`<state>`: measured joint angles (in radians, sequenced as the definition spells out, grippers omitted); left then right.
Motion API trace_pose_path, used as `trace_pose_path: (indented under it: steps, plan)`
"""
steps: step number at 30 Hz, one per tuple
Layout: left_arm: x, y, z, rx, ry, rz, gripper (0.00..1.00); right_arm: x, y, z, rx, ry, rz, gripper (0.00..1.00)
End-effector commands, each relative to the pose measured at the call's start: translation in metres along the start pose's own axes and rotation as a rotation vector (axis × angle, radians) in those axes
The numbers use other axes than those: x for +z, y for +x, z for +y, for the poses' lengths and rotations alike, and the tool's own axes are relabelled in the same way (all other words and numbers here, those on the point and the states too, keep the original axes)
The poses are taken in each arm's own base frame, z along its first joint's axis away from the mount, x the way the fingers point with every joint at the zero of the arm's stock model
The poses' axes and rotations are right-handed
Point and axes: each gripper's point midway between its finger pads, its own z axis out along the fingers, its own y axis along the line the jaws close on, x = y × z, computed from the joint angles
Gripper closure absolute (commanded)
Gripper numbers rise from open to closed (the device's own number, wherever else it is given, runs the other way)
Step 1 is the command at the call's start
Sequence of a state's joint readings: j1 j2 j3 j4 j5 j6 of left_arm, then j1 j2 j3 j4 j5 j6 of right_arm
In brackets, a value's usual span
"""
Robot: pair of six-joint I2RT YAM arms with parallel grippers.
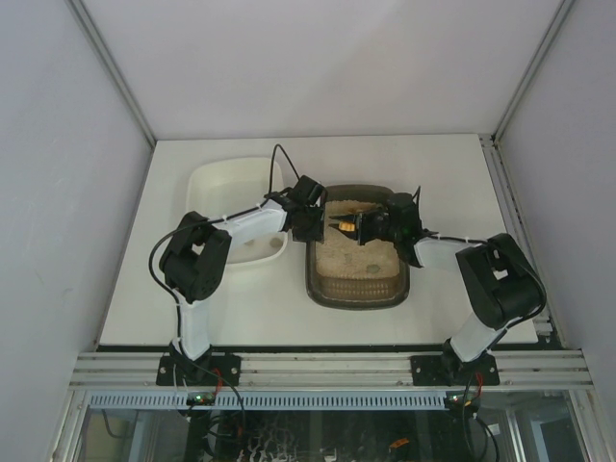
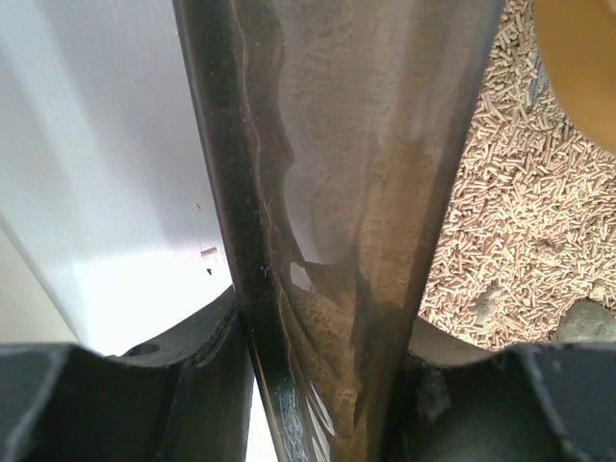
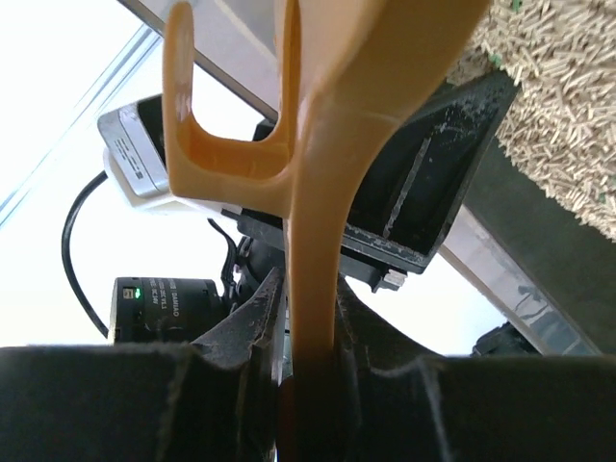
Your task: Clean the litter box
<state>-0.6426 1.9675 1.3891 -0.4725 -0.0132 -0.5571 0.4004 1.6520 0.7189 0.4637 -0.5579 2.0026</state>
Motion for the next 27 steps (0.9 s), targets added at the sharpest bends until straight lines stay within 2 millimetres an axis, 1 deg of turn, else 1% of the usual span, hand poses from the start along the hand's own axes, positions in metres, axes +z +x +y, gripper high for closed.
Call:
trace_pose_path:
  steps: [1,4,6,10,14,17,21,23,27]
  plan:
    - [-0.006,-0.022,0.000,-0.040,0.040,-0.069,0.65,-0.005,-0.023,0.004,-0.058,0.027,-0.107,1.00]
    - [-0.007,-0.024,-0.001,-0.044,0.042,-0.073,0.65,-0.008,-0.030,0.007,-0.090,0.034,-0.135,1.00]
    - [-0.007,-0.023,-0.001,-0.043,0.043,-0.071,0.65,-0.006,-0.030,0.009,-0.107,0.032,-0.117,1.00]
    - [-0.007,-0.023,-0.002,-0.043,0.048,-0.068,0.65,0.005,-0.032,0.011,-0.158,0.030,-0.062,1.00]
    - [-0.008,-0.023,-0.003,-0.040,0.051,-0.069,0.65,0.018,-0.029,0.012,-0.233,0.033,0.013,1.00]
    - [-0.007,-0.023,-0.002,-0.040,0.050,-0.068,0.65,0.024,-0.029,0.012,-0.272,0.026,0.041,1.00]
    - [-0.007,-0.021,-0.003,-0.038,0.054,-0.063,0.65,0.027,-0.029,0.015,-0.350,0.025,0.050,1.00]
    - [-0.006,-0.020,-0.003,-0.035,0.054,-0.059,0.65,0.028,-0.027,0.015,-0.422,0.027,0.069,1.00]
    - [-0.005,-0.019,-0.004,-0.036,0.063,-0.053,0.65,0.026,-0.021,0.010,-0.527,0.028,0.115,1.00]
